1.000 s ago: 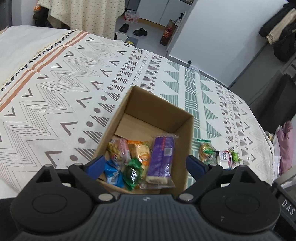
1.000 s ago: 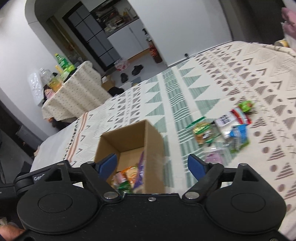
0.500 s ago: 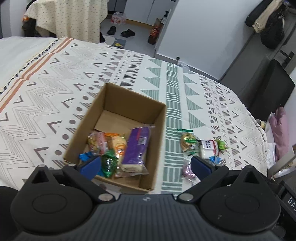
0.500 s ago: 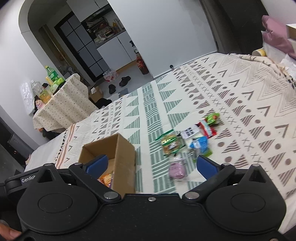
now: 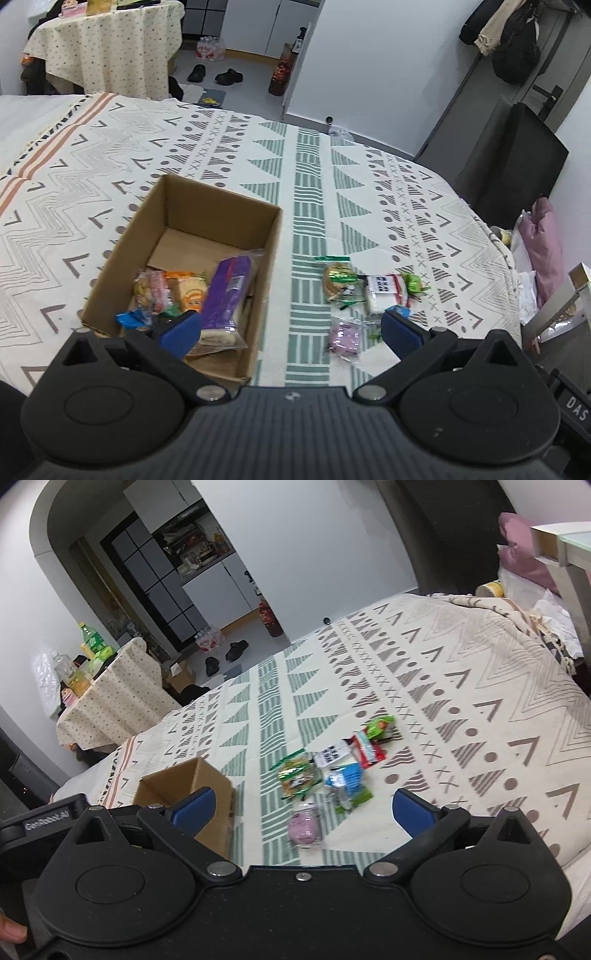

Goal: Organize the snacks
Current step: 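Move both open tools back over the snack pile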

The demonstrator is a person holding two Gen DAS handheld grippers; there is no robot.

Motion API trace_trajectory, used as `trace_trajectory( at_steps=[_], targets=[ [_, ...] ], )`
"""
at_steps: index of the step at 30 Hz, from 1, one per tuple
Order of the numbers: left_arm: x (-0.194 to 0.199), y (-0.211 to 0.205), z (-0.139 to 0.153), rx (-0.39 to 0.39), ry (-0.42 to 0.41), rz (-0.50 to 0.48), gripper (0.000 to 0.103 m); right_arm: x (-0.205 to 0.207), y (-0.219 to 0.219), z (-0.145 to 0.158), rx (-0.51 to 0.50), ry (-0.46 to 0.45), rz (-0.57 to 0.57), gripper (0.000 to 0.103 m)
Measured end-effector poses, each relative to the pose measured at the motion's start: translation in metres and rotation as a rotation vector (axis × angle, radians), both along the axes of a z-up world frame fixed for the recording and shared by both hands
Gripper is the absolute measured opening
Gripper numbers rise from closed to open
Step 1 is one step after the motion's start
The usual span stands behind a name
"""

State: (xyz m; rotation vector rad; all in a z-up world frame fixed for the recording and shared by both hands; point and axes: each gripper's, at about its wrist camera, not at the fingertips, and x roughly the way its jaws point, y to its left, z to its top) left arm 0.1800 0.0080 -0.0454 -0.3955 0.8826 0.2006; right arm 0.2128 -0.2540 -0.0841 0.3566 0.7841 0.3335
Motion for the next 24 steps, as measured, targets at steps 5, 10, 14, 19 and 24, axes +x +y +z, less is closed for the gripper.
trace_trajectory(
  at_steps=[5, 10, 14, 19, 24],
  targets=[
    [0.009, -0.012, -0.005, 0.006, 0.025, -0.027, 0.103, 0.007, -0.021, -0.006, 0.011, 0.019, -0.016, 0.103],
    [0.016, -0.025, -0.011, 0.033, 0.049, -0.045, 0.103, 0.016, -0.036, -0.009, -0.013, 0.004, -0.018, 0.103],
    [0.021, -0.031, -0.016, 0.060, 0.069, -0.015, 0.103, 0.025, -0.046, -0.015, -0.018, 0.002, 0.009, 0.103],
    [0.031, -0.039, -0.024, 0.101, 0.074, -0.006, 0.103, 0.031, -0.061, -0.038, 0.029, 0.007, 0.041, 0.103],
    [0.042, -0.051, -0.034, 0.120, 0.070, -0.027, 0.102, 0.039, -0.064, -0.058, 0.074, 0.042, 0.052, 0.103]
  ],
)
